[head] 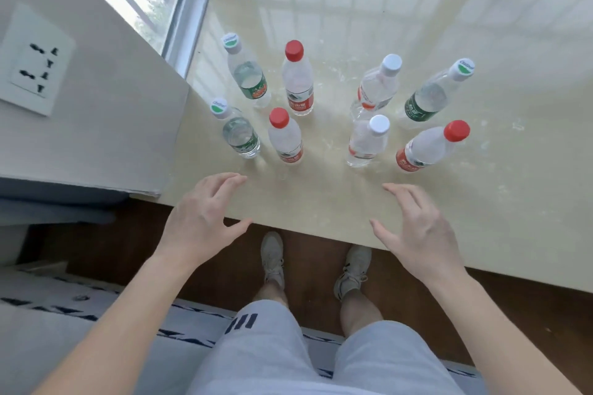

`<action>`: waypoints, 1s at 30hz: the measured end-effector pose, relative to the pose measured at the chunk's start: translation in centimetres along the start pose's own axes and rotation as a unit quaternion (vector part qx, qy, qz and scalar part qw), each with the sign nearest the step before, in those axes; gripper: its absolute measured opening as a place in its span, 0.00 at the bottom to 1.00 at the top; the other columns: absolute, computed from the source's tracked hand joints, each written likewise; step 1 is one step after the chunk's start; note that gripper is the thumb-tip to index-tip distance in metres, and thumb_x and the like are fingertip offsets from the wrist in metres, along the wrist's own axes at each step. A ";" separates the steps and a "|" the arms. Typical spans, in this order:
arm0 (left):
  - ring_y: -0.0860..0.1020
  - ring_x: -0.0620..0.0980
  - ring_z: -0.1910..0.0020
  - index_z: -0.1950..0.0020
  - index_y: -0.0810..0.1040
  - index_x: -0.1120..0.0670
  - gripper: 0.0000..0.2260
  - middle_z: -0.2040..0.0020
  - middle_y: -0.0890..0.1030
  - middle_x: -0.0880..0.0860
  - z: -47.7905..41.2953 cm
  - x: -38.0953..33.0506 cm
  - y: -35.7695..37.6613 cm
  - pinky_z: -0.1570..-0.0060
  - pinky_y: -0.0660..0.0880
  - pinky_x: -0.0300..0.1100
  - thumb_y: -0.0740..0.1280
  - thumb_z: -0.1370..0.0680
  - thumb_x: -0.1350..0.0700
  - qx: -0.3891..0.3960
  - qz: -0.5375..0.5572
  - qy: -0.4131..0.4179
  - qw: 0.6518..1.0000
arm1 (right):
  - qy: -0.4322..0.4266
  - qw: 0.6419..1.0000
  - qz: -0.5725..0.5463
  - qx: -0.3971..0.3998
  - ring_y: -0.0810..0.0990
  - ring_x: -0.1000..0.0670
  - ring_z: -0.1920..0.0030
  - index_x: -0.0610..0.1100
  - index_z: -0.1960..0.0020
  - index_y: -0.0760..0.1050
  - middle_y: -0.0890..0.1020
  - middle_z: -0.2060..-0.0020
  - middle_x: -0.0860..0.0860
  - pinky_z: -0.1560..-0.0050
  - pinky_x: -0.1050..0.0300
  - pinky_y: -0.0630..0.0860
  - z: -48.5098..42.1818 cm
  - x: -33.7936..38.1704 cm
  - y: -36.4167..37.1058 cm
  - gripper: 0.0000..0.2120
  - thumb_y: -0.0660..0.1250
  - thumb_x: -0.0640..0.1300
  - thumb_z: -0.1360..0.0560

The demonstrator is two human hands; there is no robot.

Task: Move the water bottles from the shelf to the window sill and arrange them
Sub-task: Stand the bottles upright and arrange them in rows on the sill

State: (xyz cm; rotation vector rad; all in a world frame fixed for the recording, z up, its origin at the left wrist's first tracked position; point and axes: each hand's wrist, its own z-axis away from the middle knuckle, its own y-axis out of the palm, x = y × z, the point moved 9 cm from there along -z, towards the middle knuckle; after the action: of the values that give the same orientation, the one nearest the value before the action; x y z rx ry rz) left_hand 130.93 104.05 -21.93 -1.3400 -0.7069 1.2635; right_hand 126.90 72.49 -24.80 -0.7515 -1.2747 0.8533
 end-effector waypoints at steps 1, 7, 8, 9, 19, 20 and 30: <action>0.76 0.51 0.37 0.31 0.72 0.50 0.30 0.35 0.76 0.49 -0.1 1.5 -0.2 0.50 0.80 0.50 0.76 0.30 0.46 -0.003 -0.001 -0.006 1.000 | -0.008 1.000 -0.008 -0.001 0.79 0.45 0.44 0.45 0.33 0.74 0.78 0.41 0.50 0.50 0.51 0.78 -0.9 1.8 0.8 0.28 0.76 0.48 0.31; 0.80 0.58 0.49 0.32 0.71 0.49 0.29 0.35 0.75 0.48 -4.1 10.1 -0.8 0.54 0.80 0.53 0.74 0.29 0.42 -0.014 0.028 -0.032 0.999 | -0.002 0.999 -0.035 0.010 0.77 0.47 0.39 0.47 0.31 0.72 0.77 0.38 0.50 0.46 0.50 0.76 -7.7 8.8 4.6 0.29 0.75 0.51 0.29; 0.80 0.59 0.48 0.31 0.71 0.49 0.30 0.36 0.76 0.49 -5.0 11.1 -1.1 0.51 0.79 0.55 0.75 0.30 0.42 -0.022 0.048 -0.040 0.998 | 0.000 0.998 -0.053 0.015 0.77 0.47 0.39 0.48 0.30 0.71 0.76 0.37 0.51 0.44 0.49 0.77 -8.9 9.3 5.1 0.30 0.75 0.51 0.29; 0.79 0.58 0.45 0.30 0.70 0.50 0.32 0.36 0.76 0.49 -6.0 11.8 -1.4 0.47 0.78 0.55 0.75 0.30 0.42 -0.030 0.071 -0.043 0.996 | 0.002 0.997 -0.072 0.020 0.77 0.48 0.39 0.48 0.29 0.70 0.76 0.36 0.50 0.42 0.47 0.77 -10.0 9.7 5.5 0.31 0.76 0.51 0.29; 0.75 0.42 0.38 0.29 0.69 0.48 0.35 0.34 0.74 0.45 -13.1 10.6 -1.3 0.43 0.77 0.42 0.79 0.33 0.46 0.013 0.233 0.045 0.971 | 0.016 0.989 -0.145 0.016 0.76 0.50 0.38 0.53 0.29 0.69 0.74 0.38 0.54 0.41 0.44 0.77 -15.3 11.5 8.4 0.37 0.80 0.51 0.35; 0.75 0.40 0.40 0.30 0.70 0.47 0.34 0.35 0.75 0.44 -13.5 10.5 -1.3 0.44 0.77 0.41 0.79 0.33 0.48 0.016 0.245 0.047 0.968 | 0.016 0.989 -0.148 0.012 0.77 0.51 0.39 0.53 0.31 0.71 0.74 0.41 0.56 0.43 0.44 0.78 -15.3 11.5 8.5 0.35 0.79 0.51 0.35; 0.75 0.28 0.47 0.37 0.76 0.50 0.22 0.43 0.78 0.46 -14.9 10.8 -0.6 0.49 0.77 0.32 0.78 0.29 0.54 0.018 0.282 0.064 0.957 | -0.001 0.991 -0.135 -0.014 0.78 0.49 0.45 0.48 0.35 0.74 0.78 0.43 0.51 0.52 0.43 0.80 -15.6 11.6 8.7 0.28 0.78 0.51 0.33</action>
State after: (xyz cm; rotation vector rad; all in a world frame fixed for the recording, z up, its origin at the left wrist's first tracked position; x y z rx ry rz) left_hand 147.71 109.70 -27.00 -1.6406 -0.2045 1.6039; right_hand 142.28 86.72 -28.92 -0.5832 -1.3559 0.6181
